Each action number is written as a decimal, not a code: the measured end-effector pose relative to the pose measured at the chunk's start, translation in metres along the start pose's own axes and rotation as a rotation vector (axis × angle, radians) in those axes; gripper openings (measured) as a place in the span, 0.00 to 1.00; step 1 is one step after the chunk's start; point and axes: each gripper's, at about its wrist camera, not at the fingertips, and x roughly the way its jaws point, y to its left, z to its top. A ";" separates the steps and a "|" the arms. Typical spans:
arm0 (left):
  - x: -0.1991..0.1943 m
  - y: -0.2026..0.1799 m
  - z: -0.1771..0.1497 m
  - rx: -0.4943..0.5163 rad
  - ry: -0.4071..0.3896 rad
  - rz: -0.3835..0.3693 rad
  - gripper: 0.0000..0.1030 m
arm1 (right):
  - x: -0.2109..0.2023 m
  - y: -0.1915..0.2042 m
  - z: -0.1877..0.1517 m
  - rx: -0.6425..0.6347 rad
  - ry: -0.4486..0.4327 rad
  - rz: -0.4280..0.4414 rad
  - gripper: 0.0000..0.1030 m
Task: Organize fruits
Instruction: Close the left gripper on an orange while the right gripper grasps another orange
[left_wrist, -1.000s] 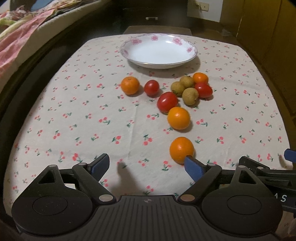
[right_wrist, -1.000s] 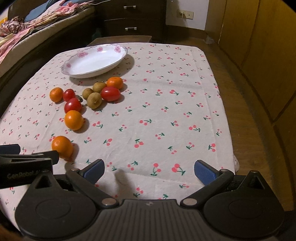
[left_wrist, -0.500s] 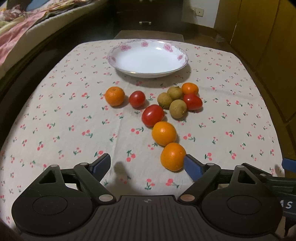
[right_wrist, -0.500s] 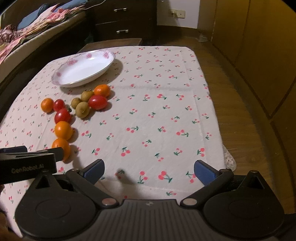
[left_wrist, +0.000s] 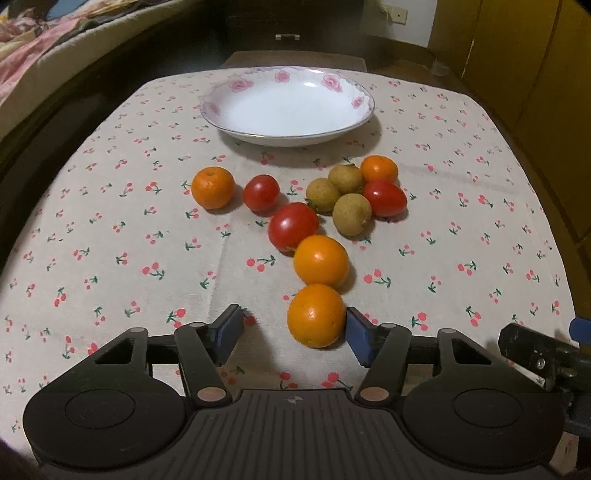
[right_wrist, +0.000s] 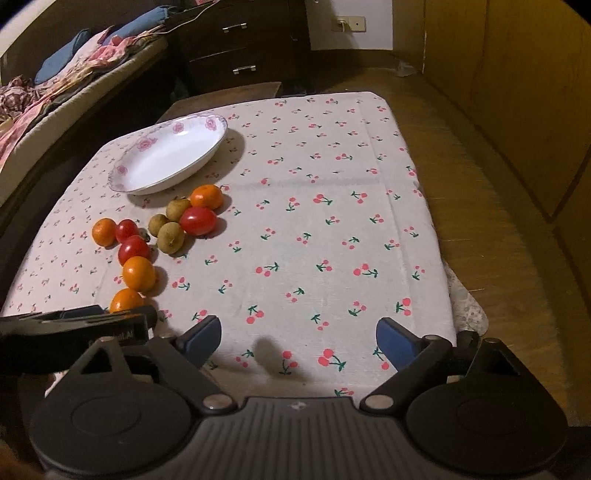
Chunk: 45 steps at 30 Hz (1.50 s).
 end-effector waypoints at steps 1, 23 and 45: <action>0.000 0.001 0.000 0.001 -0.001 -0.002 0.63 | 0.001 0.000 0.000 0.001 0.005 0.005 0.80; -0.007 0.038 -0.003 -0.065 -0.006 -0.071 0.48 | 0.060 0.080 0.051 -0.184 0.074 0.193 0.73; -0.014 0.065 -0.015 -0.033 0.040 -0.056 0.73 | 0.075 0.111 0.048 -0.292 0.130 0.303 0.40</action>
